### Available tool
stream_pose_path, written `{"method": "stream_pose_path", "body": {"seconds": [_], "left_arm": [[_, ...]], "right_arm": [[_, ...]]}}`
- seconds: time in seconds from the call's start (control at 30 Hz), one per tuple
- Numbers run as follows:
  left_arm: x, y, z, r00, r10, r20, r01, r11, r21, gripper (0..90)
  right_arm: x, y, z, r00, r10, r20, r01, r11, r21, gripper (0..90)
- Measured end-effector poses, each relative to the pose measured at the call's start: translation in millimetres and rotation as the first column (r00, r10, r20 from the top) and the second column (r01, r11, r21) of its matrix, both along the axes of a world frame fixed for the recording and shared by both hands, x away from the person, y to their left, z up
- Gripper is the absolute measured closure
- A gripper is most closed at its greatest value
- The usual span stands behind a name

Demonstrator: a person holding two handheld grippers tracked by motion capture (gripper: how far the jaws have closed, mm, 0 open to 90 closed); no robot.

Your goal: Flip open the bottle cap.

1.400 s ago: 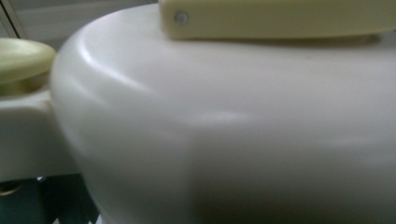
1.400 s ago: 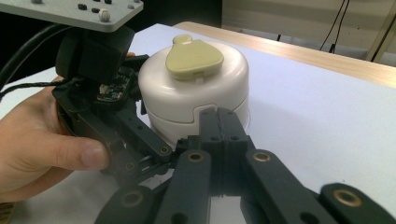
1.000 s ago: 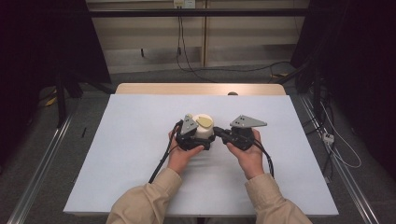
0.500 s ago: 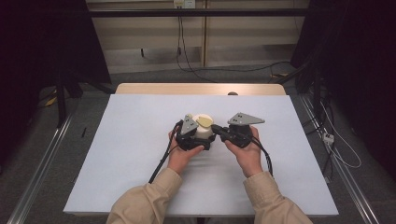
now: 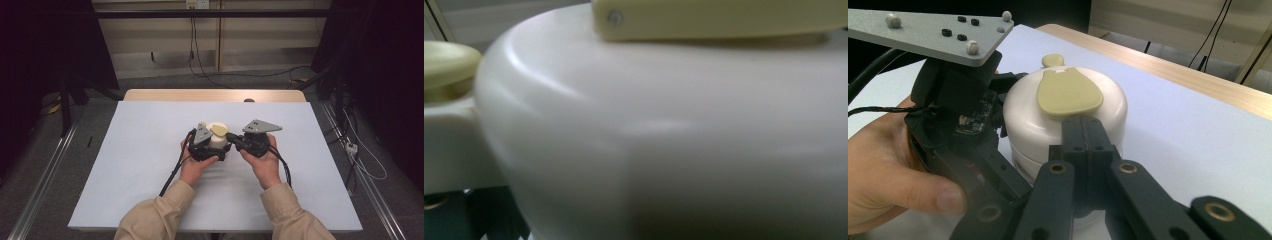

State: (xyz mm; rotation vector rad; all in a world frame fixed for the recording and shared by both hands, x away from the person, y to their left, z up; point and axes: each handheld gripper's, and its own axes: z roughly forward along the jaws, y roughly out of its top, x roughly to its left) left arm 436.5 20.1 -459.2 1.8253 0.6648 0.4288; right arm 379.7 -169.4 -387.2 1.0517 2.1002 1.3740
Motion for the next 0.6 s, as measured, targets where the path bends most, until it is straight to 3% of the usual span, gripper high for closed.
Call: {"method": "stream_pose_path", "body": {"seconds": [0.6], "left_arm": [[-0.4, -0.6, 0.1, 1.0000, 0.003, 0.001, -0.003, 1.0000, 0.002, 5.0]], "right_arm": [[1.6, 1.5, 4.6, 1.0000, -0.001, 0.007, 0.001, 1.0000, 0.002, 90.0]]}}
